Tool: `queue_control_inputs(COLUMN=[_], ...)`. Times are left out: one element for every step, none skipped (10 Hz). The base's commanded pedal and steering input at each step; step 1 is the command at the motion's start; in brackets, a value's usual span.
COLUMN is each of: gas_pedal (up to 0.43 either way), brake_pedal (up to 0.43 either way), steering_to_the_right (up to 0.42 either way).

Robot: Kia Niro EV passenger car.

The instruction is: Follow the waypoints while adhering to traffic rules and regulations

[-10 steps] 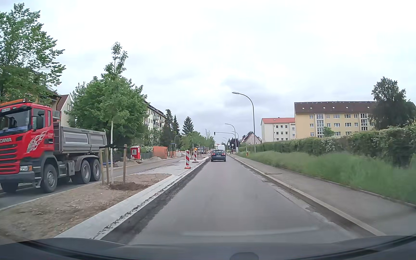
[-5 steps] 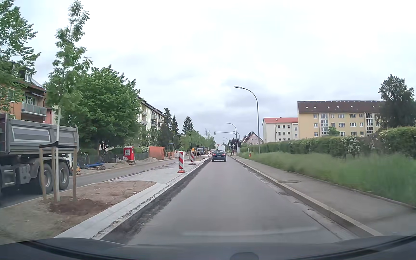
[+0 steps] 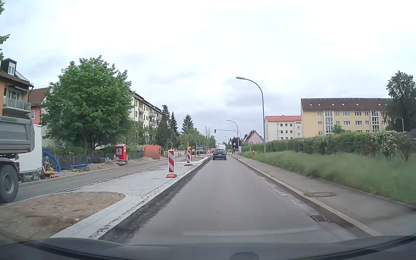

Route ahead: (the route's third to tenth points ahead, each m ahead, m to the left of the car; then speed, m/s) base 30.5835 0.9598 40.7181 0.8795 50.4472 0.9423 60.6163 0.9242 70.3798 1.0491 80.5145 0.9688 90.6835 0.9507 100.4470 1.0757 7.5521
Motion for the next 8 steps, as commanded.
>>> queue_control_inputs(gas_pedal=[0.138,0.138,0.138,0.138,0.138,0.138,0.138,0.138], brake_pedal=[0.000,0.000,0.000,0.000,0.000,0.000,0.000,0.000], steering_to_the_right=[-0.003,-0.003,-0.003,-0.003,-0.003,-0.003,-0.003,-0.003])
